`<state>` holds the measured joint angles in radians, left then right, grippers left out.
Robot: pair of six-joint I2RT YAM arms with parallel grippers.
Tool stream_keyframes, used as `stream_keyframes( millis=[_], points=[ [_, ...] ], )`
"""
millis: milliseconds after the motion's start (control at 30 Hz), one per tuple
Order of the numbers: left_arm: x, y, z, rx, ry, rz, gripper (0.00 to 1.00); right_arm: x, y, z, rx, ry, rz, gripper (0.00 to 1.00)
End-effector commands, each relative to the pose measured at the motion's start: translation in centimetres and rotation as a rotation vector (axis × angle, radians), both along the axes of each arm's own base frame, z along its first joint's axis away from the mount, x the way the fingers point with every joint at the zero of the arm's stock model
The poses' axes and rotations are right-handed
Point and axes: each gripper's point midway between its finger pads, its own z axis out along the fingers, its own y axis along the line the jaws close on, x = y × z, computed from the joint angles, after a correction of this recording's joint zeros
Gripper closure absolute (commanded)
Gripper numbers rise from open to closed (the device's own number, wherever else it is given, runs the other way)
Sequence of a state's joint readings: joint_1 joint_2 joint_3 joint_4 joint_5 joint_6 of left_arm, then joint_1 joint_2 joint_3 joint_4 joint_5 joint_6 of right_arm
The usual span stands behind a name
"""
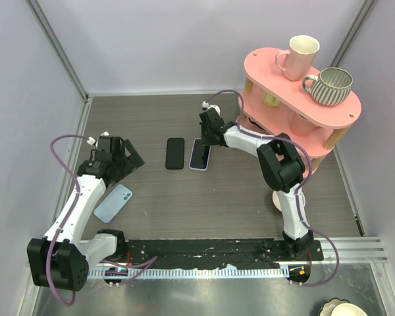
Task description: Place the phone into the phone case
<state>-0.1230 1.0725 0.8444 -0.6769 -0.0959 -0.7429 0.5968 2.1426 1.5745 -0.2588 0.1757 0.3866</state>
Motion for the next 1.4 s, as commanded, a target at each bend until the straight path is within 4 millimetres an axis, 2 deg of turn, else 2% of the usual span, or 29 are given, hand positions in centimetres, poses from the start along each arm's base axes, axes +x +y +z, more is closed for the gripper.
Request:
stream_keyframes(
  millis=[0,167,500,567,633,700,767,800,833,867,933,967,1000,1033,1067,1100,1133,1167,1200,1233,1267,1300,1333,1367],
  points=[
    [0.4,0.0,1.2,0.005,-0.070,-0.026,0.00,2.1,-0.4,2.2,-0.072,-0.087,-0.029,0.99],
    [0.3,-0.1,1.0,0.003,-0.071,-0.034,0.00,1.7,-0.3,0.5,-0.094,-0.045,-0.012,0.99],
    [0.6,-0.1,0.9,0.000,-0.065,-0.029,0.00,0.2,-2.4,-2.5,-0.203,0.013,-0.053,0.99],
    [0.7,-0.1,1.0,0.001,-0.069,-0.024,0.00,0.1,-2.1,-2.3,-0.184,0.015,-0.045,0.99],
    [0.9,0.0,0.9,-0.004,-0.068,-0.006,0.00,0.4,-1.6,-1.0,-0.152,-0.003,-0.043,0.99],
    [1.1,0.2,0.6,-0.008,-0.051,0.034,0.00,0.9,-0.3,1.3,-0.103,-0.025,-0.014,0.99],
    [1.5,0.4,0.8,-0.012,-0.046,0.054,0.02,1.0,0.9,4.6,-0.067,-0.051,0.022,0.98],
    [2.0,1.0,1.3,0.001,-0.054,0.075,0.03,0.7,1.1,5.4,-0.064,-0.051,0.035,0.96],
    [2.3,1.5,0.8,0.010,-0.029,0.102,0.03,0.2,2.1,6.7,-0.043,-0.063,0.063,0.94],
    [2.7,2.7,1.0,0.017,-0.026,0.144,0.03,-0.3,2.8,8.7,-0.010,-0.088,0.085,0.93],
    [3.7,4.7,1.2,0.063,-0.026,0.204,0.04,-2.1,4.1,10.0,0.031,-0.084,0.145,0.87],
    [4.1,5.4,1.0,0.068,-0.031,0.230,0.04,-3.5,5.1,12.0,0.068,-0.106,0.167,0.83],
    [4.5,6.5,0.8,0.043,-0.041,0.279,0.04,-4.2,6.2,13.0,0.119,-0.128,0.193,0.74],
    [5.0,5.8,0.5,-0.030,-0.042,0.274,0.04,-5.5,6.3,12.0,0.126,-0.109,0.210,0.68],
    [5.4,6.4,0.3,-0.044,-0.058,0.288,0.05,-7.0,7.2,14.0,0.168,-0.138,0.233,0.62],
    [6.5,6.8,0.6,-0.039,-0.112,0.282,0.06,-7.6,7.4,14.3,0.177,-0.144,0.236,0.52],
    [7.0,7.2,0.6,-0.019,-0.123,0.277,0.06,-8.9,7.4,13.7,0.184,-0.124,0.249,0.48],
    [7.2,8.0,0.0,0.040,-0.105,0.223,0.06,-10.1,8.0,14.0,0.202,-0.123,0.270,0.39],
    [7.5,8.3,0.4,0.064,-0.083,0.205,0.01,-10.9,8.3,15.8,0.250,-0.151,0.277,0.21],
    [7.5,8.5,0.0,0.075,-0.047,0.194,0.00,-12.2,8.3,14.9,0.256,-0.126,0.291,0.13],
    [7.2,9.0,-1.1,0.087,0.008,0.206,0.00,-12.9,8.5,15.1,0.273,-0.126,0.305,0.12],
    [6.2,9.1,-1.8,0.086,0.068,0.226,0.00,-13.9,8.8,16.5,0.304,-0.149,0.326,0.11],
    [5.3,9.4,-2.5,0.089,0.110,0.259,0.00,-14.5,8.4,15.8,0.291,-0.139,0.319,0.11],
    [4.1,10.4,-3.0,0.128,0.160,0.322,0.00,-14.9,8.2,16.0,0.298,-0.142,0.319,0.11]
  ],
)
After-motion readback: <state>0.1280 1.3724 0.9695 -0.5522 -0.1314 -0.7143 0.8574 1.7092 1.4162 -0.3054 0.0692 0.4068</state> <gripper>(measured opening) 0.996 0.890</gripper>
